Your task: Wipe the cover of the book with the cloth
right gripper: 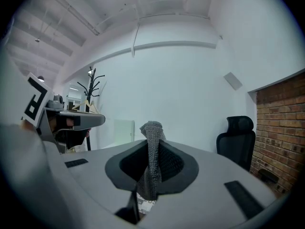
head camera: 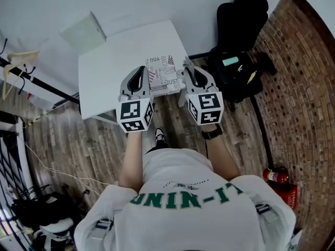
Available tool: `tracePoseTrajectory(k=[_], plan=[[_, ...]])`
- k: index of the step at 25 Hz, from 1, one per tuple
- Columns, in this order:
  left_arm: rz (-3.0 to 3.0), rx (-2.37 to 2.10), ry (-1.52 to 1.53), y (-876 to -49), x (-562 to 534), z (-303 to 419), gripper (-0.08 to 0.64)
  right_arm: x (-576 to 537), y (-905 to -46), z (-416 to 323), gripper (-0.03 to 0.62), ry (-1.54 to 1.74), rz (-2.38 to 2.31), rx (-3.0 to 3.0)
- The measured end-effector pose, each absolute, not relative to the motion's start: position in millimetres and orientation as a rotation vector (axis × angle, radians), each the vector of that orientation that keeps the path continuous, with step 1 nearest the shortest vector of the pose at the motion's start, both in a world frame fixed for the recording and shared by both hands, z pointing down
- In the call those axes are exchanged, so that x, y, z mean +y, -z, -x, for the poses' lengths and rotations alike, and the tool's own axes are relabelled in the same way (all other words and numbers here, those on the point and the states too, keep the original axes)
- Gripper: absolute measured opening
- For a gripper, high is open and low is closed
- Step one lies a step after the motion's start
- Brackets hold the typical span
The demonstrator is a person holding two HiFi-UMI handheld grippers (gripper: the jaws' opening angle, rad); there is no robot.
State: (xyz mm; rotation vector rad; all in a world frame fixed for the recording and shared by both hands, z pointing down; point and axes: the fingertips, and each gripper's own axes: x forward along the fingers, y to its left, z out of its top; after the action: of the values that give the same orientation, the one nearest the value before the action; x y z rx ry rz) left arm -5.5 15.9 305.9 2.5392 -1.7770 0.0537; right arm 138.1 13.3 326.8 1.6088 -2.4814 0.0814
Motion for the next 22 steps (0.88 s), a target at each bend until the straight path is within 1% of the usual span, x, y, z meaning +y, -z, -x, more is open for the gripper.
tracePoseTrajectory(k=[3, 7, 14, 22], plan=[[-2.538, -1.781, -0.078, -306, -23, 23, 0.014, -27, -325, -124, 0.043, -0.093, -1.636, -2.456], [-2.527, -1.718, -0.047, -325, -62, 47, 0.014, -67, -346, -97, 0.043, -0.124, -1.618, -2.425], [-2.503, -1.622, -0.066, -361, -109, 67, 0.014, -114, -422, -66, 0.043, -0.309, -1.530, -2.339], [-2.407, -1.643, -0.063, -399, -178, 102, 0.015, -186, -513, -22, 0.046, -0.559, -1.316, -2.299]])
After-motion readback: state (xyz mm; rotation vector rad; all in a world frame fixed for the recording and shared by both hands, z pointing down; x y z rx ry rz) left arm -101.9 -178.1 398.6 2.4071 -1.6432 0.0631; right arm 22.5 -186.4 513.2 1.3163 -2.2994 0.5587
